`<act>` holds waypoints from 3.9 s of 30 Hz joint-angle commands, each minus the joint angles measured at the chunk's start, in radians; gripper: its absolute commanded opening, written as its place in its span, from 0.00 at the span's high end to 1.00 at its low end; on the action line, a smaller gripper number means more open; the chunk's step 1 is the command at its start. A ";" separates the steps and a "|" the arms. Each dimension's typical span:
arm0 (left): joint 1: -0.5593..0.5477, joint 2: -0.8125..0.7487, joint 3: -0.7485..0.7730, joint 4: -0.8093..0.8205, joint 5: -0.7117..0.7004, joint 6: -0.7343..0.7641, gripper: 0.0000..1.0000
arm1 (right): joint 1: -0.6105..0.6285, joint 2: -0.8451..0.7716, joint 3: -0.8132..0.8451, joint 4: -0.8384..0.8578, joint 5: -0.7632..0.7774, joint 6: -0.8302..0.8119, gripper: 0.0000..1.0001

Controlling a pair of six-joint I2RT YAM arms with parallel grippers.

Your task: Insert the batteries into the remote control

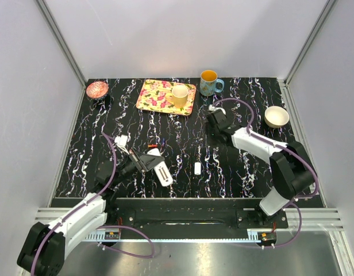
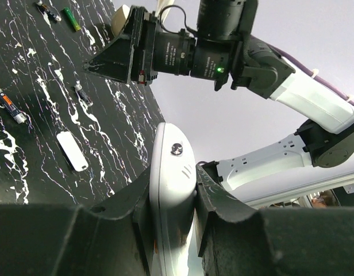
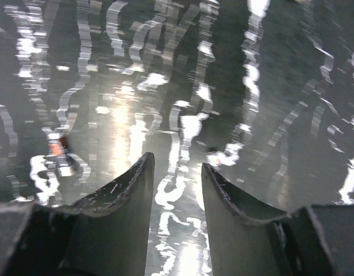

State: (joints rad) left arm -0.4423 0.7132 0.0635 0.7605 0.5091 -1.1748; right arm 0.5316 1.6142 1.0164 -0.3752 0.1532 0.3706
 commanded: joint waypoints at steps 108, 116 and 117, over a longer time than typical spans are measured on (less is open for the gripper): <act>0.001 -0.153 -0.010 -0.032 -0.049 0.038 1.00 | 0.326 0.274 0.337 -0.114 0.026 0.002 0.67; -0.001 -0.170 -0.008 -0.053 -0.052 0.044 1.00 | 0.326 0.282 0.332 -0.114 0.023 0.002 0.74; -0.001 -0.169 -0.007 -0.053 -0.052 0.044 1.00 | 0.326 0.283 0.332 -0.116 0.023 0.001 0.73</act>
State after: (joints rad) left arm -0.4423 0.5552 0.0551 0.6468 0.4664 -1.1332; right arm 0.8463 1.9251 1.3510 -0.5110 0.1711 0.3706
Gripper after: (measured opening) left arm 0.310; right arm 0.248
